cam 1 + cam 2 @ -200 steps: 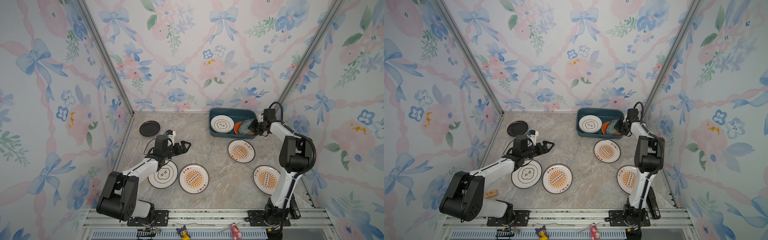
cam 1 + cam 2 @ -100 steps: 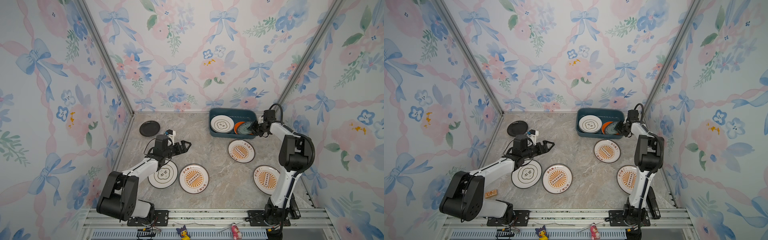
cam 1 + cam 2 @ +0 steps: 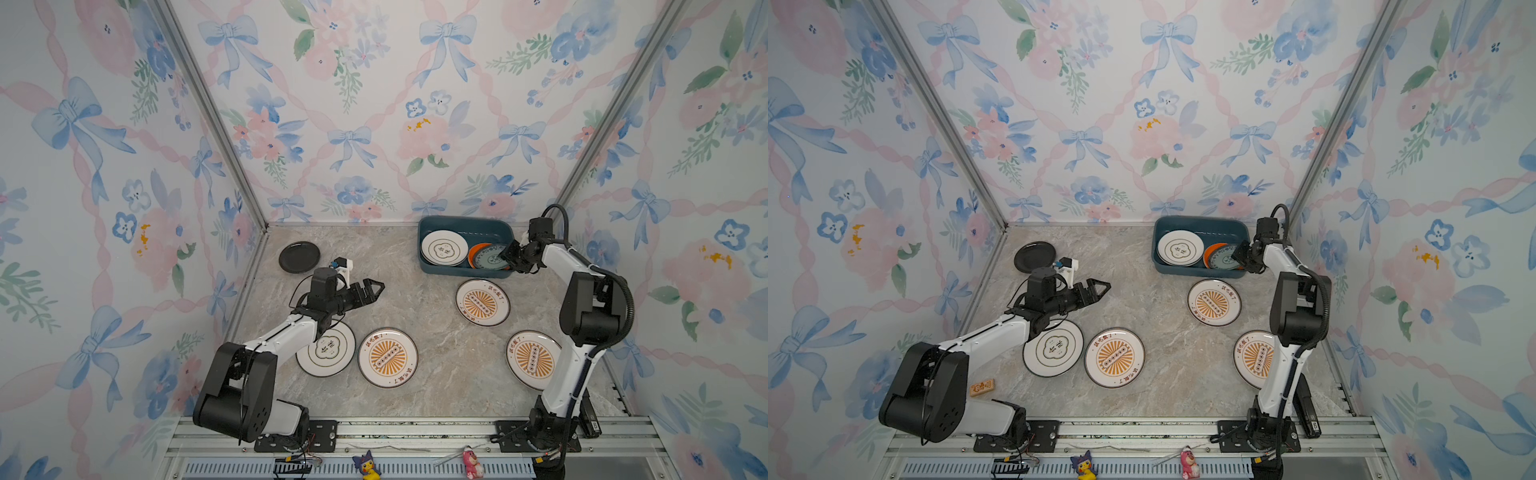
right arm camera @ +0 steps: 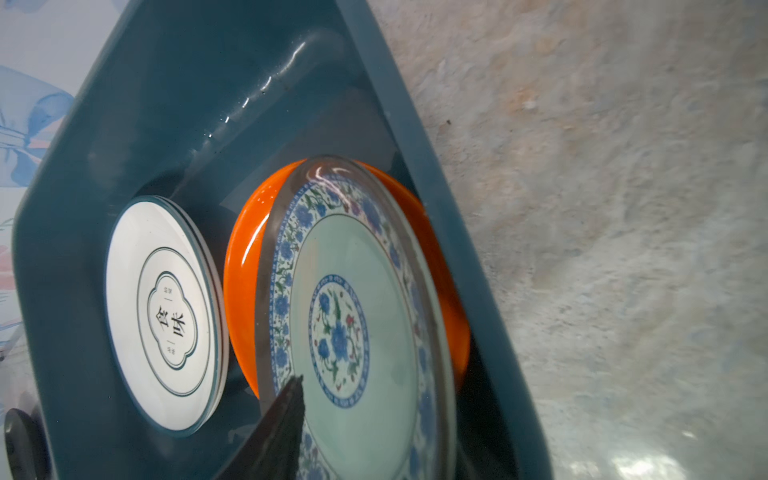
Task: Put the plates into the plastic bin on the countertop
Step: 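Release the floral plate with the right gripper while the left reaches the sunburst plate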
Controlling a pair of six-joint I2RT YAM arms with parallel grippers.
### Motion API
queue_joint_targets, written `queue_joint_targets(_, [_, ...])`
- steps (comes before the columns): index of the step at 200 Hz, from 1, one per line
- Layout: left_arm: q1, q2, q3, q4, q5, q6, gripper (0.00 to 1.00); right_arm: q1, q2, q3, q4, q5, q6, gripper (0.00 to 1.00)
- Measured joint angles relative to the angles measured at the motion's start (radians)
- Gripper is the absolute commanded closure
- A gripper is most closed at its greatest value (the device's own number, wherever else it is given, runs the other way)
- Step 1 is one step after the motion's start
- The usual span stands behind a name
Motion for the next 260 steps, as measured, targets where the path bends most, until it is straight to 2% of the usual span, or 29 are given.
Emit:
queue_joint_targets(99, [-0.046, 0.003, 0.011, 0.005, 0.0, 0.0, 0.02, 0.002, -0.076, 0.0, -0.104, 0.111, -0.042, 0.5])
queue_joint_targets(140, [-0.163, 0.072, 0.098, 0.006, -0.016, -0.002, 0.02, 0.002, -0.179, -0.013, -0.154, 0.175, -0.061, 0.5])
queue_joint_targets(197, [-0.358, 0.286, 0.275, 0.039, -0.051, -0.025, 0.02, 0.014, -0.458, -0.157, -0.157, 0.195, -0.086, 0.48])
queue_joint_targets(260, [-0.49, 0.536, 0.435, 0.048, -0.061, -0.06, 0.11, 0.016, -0.61, -0.339, -0.154, 0.154, -0.101, 0.48])
